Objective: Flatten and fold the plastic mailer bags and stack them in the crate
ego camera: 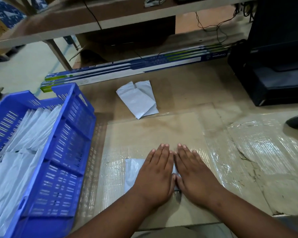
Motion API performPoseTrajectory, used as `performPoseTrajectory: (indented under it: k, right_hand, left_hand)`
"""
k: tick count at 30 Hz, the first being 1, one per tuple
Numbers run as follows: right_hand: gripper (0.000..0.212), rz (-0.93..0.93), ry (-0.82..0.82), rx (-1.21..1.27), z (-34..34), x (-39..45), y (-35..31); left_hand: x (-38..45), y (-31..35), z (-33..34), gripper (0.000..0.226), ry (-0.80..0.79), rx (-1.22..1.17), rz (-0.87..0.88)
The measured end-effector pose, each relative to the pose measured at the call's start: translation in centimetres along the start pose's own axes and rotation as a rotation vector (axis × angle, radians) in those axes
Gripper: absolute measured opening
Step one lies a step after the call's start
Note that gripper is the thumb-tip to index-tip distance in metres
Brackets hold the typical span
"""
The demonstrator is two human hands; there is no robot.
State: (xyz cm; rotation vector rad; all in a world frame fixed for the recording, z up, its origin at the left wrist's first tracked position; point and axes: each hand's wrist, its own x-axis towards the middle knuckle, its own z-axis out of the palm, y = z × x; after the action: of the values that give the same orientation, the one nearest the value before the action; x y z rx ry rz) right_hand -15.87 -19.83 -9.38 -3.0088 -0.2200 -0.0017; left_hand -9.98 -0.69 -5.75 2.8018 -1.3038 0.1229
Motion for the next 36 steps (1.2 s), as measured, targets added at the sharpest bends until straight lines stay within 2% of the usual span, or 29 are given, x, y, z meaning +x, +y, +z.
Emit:
performPoseTrajectory:
  k: [5, 12, 15, 18, 21, 23, 26, 28, 36]
  right_hand:
    - [0.074, 0.031, -0.028, 0.017, 0.0, 0.5, -0.3]
    - [0.077, 0.032, -0.108, -0.024, -1.4, 1.0, -1.0]
    - [0.073, -0.015, -0.055, 0.030, -3.1, 1.9, -2.2]
    - [0.068, 0.058, 0.030, 0.241, -4.2, 3.1, -3.6]
    - [0.064, 0.109, 0.025, 0.286, -2.8, 3.3, -4.4]
    - [0.063, 0.087, -0.023, 0.193, -1.5, 3.2, -4.5]
    - [0.066, 0.069, -0.060, 0.098, -0.9, 3.5, -4.8]
    - [0.068, 0.085, -0.066, 0.053, -0.7, 3.6, -5.0]
    - [0.073, 0.105, -0.091, -0.019, 0.1, 3.8, -5.2]
  left_hand:
    - [-0.2, 0.4, 1.5, 0.077, -0.055, -0.007, 0.013]
    - [-0.9, -0.2, 2.3, 0.079, 0.019, -0.138, 0.064]
    - [-1.1, -0.9, 2.6, 0.070, 0.099, -0.289, 0.058]
    - [-1.1, -1.5, 2.4, 0.062, 0.175, -0.546, 0.020]
    - [-1.2, -2.1, 2.2, 0.063, 0.195, -0.669, -0.074]
    - [-1.2, -2.2, 1.6, 0.069, 0.162, -0.594, -0.115]
    - [-1.6, -2.2, 0.6, 0.078, 0.106, -0.199, -0.096]
    - [-2.3, -2.6, 0.5, 0.075, 0.052, -0.056, -0.116]
    - [-3.6, -3.4, 2.5, 0.071, -0.057, -0.036, -0.168]
